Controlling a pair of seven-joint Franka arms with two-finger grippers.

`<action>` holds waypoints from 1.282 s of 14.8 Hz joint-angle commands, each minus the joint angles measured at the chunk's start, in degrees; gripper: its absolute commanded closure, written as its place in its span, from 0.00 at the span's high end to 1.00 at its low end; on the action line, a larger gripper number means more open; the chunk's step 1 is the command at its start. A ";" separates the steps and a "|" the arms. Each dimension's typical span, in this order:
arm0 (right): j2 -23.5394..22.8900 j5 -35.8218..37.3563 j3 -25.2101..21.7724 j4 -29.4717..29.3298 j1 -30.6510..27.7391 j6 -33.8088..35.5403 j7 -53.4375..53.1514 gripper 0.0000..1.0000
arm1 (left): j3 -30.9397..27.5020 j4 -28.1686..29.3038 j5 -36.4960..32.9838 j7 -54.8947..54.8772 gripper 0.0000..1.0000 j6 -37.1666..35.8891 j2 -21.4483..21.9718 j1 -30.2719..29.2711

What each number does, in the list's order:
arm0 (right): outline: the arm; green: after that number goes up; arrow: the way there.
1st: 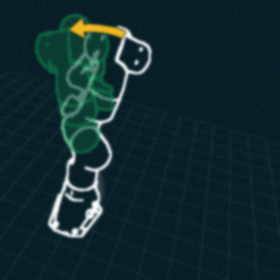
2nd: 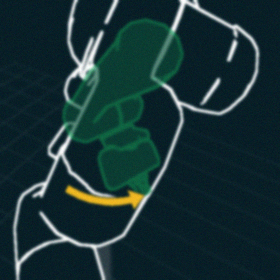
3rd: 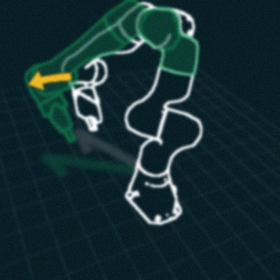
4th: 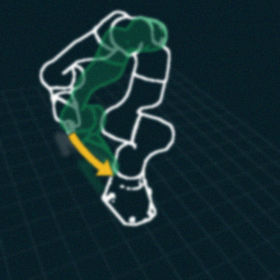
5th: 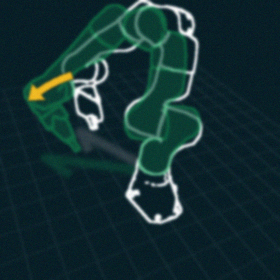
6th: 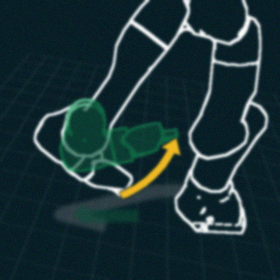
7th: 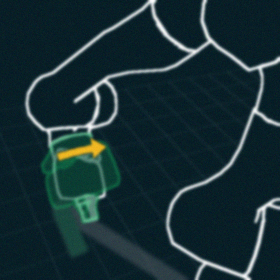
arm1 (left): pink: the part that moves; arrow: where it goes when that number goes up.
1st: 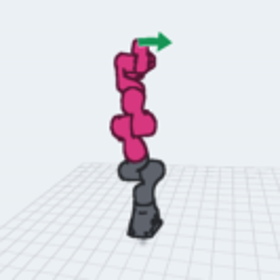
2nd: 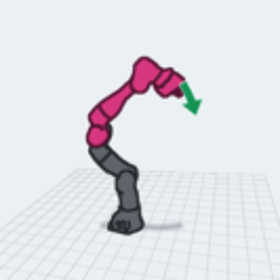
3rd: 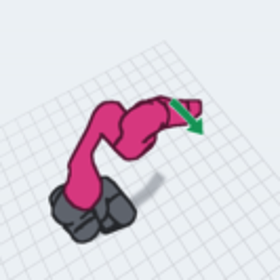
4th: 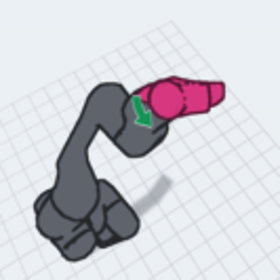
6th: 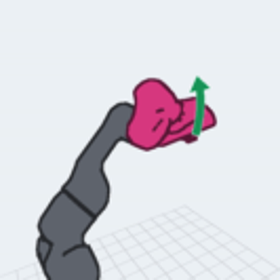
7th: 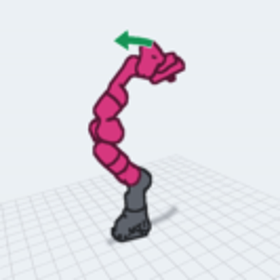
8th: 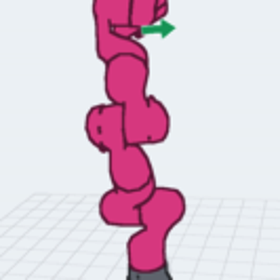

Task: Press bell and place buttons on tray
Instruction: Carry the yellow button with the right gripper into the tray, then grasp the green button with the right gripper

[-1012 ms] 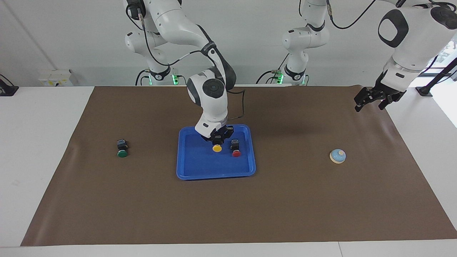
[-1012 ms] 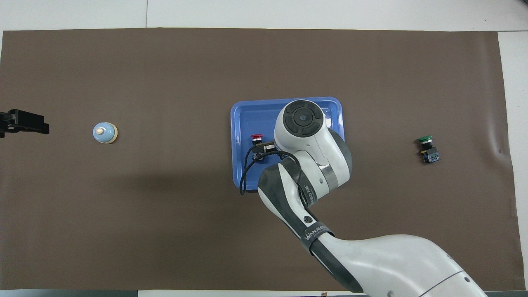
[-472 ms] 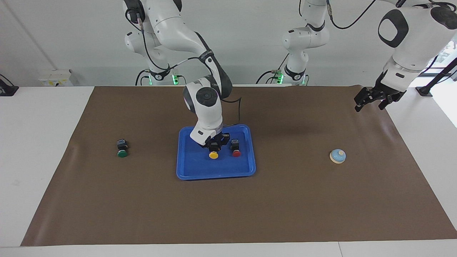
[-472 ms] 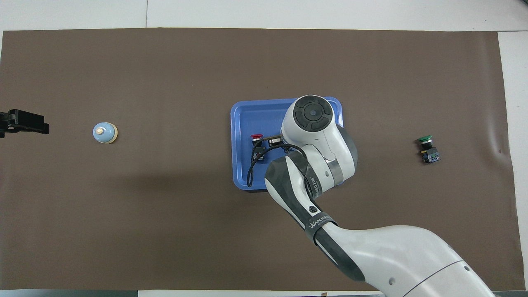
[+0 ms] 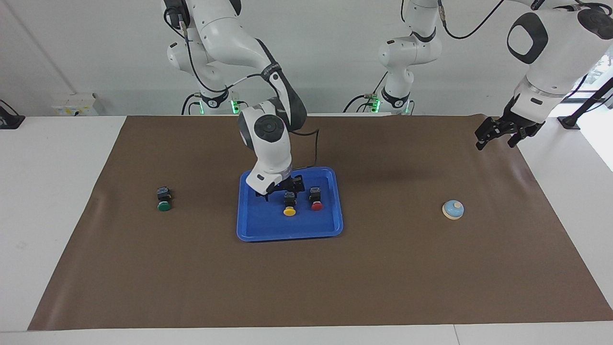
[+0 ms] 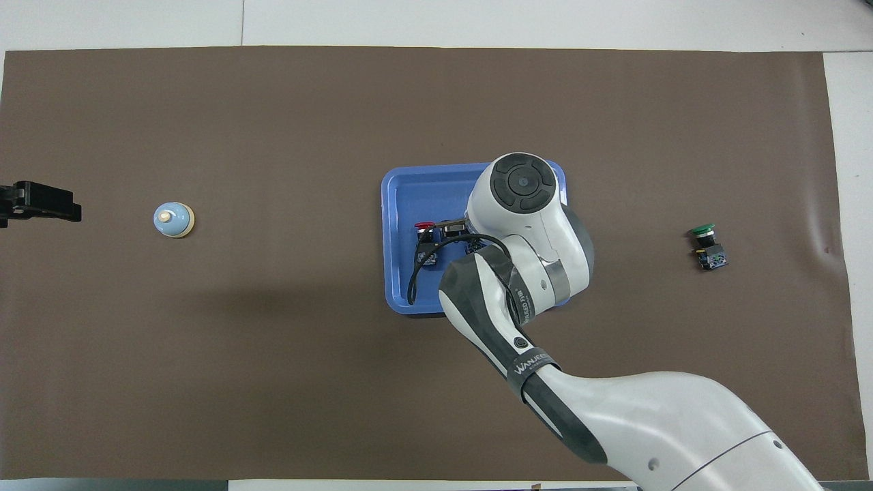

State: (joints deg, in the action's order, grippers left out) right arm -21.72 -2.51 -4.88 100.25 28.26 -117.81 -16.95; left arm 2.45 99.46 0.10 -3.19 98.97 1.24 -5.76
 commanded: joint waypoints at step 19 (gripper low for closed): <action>10.73 5.33 0.23 23.14 -32.39 -13.85 45.16 1.00 | 0.01 0.38 0.25 0.38 1.00 -0.53 0.96 0.05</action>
State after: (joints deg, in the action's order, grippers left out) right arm -13.10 1.54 -5.62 121.11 -3.01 -130.81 27.53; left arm 2.45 99.46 0.10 -3.19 98.97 1.24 -5.76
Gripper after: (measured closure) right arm 0.000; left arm 0.000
